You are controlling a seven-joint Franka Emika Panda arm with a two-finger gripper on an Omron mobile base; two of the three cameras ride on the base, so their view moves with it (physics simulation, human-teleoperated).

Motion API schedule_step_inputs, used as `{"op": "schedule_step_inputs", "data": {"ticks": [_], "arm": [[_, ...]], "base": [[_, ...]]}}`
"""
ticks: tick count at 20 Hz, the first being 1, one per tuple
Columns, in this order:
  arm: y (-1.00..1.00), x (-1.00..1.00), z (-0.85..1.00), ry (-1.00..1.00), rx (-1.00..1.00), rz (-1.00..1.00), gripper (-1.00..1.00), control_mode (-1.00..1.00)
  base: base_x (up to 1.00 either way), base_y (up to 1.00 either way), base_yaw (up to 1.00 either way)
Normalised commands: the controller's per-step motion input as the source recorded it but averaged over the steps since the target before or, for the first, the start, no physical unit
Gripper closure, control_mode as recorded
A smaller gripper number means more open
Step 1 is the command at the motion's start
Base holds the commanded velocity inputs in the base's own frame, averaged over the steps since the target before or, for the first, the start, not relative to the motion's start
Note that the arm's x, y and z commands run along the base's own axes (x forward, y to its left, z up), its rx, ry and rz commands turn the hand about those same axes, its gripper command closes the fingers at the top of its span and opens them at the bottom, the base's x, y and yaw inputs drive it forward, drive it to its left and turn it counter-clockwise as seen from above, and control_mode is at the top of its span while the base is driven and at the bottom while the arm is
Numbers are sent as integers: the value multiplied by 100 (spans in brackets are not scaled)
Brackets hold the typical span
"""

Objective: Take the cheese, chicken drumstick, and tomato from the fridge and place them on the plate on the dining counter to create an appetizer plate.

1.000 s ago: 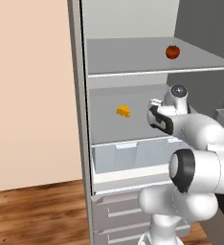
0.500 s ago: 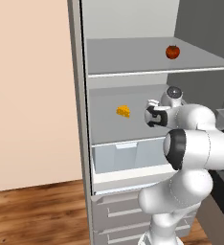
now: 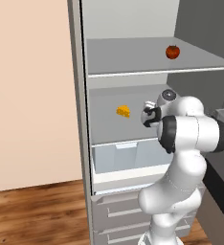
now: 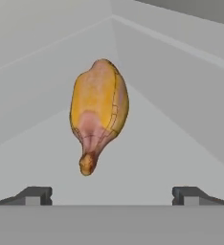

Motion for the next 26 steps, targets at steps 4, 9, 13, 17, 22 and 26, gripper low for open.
{"op": "schedule_step_inputs", "data": {"ticks": [4, 9, 13, 17, 22, 26], "arm": [[-7, 42, -16, 0, 0, 0, -100, -100], [-9, 38, -18, 0, 0, 0, -100, -100], [-11, 40, -20, 0, 0, 0, -100, -100], [-14, 44, -20, 0, 0, 0, -100, -100], [-10, 17, -42, -5, 0, -1, 100, -100], [-2, 0, -57, -11, 0, -2, 100, -100]], "base": [[0, 0, 0], [0, 0, 0], [0, 0, 0], [0, 0, 0], [0, 0, 0], [0, 0, 0]]}}
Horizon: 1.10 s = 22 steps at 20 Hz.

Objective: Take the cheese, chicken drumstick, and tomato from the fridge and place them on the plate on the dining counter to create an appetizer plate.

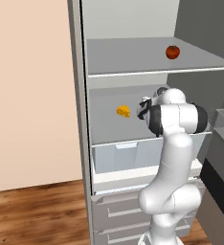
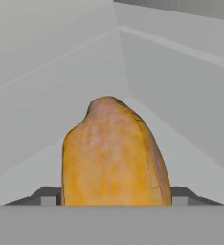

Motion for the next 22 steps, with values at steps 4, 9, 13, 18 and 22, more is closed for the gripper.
{"op": "schedule_step_inputs", "data": {"ticks": [4, 9, 13, 18, 22], "arm": [[0, -24, -23, -8, 0, -1, 100, -100], [4, -98, 23, -2, 0, 0, 100, -100], [20, -100, 73, 0, 0, 0, 100, -100], [57, -100, 85, 0, 0, 0, 100, -100], [61, -97, 100, 15, 0, 0, 100, -100]], "base": [[0, 0, 0], [0, 0, 0], [0, 0, 0], [0, 0, 0], [0, 0, 0]]}}
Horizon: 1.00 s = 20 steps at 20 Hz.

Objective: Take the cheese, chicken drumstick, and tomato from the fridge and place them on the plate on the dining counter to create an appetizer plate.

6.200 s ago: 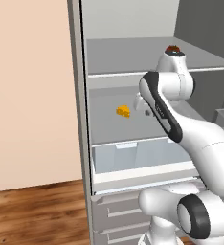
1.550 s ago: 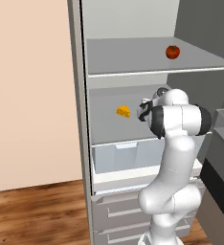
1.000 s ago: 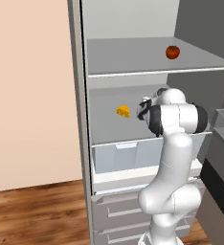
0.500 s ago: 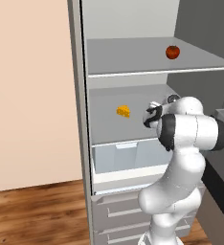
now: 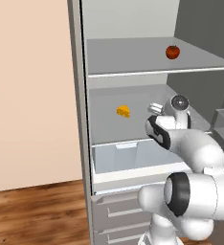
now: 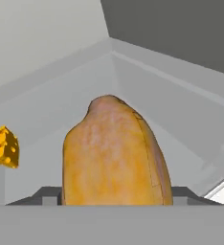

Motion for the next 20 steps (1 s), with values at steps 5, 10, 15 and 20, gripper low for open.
{"op": "schedule_step_inputs", "data": {"ticks": [5, 10, 15, 20], "arm": [[41, -100, 97, 23, 0, 6, 100, -100], [13, -88, 18, 3, 1, 15, 100, -100], [4, -76, 74, -3, 4, 10, 100, -100], [19, -96, 67, 0, -1, 3, 100, -100]], "base": [[0, 0, 0], [0, 0, 0], [0, 0, 0], [0, 0, 0]]}}
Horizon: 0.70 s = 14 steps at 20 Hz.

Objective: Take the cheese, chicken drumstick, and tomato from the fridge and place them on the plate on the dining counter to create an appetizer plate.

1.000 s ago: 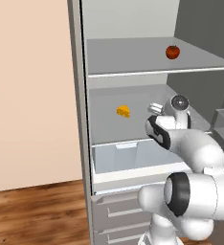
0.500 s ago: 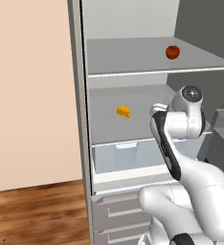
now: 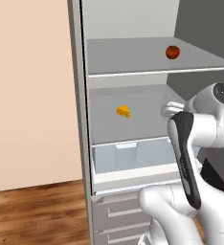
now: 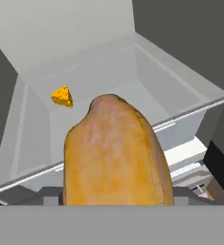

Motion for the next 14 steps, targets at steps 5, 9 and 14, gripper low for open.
{"op": "schedule_step_inputs", "data": {"ticks": [5, 9, 14], "arm": [[25, -86, 38, 0, -4, 0, 100, -100], [5, -63, 63, -4, 0, 0, 100, -100], [0, -29, 35, 0, 0, 0, 100, 100]], "base": [[0, 0, 0], [0, 0, 0], [-17, 0, 0]]}}
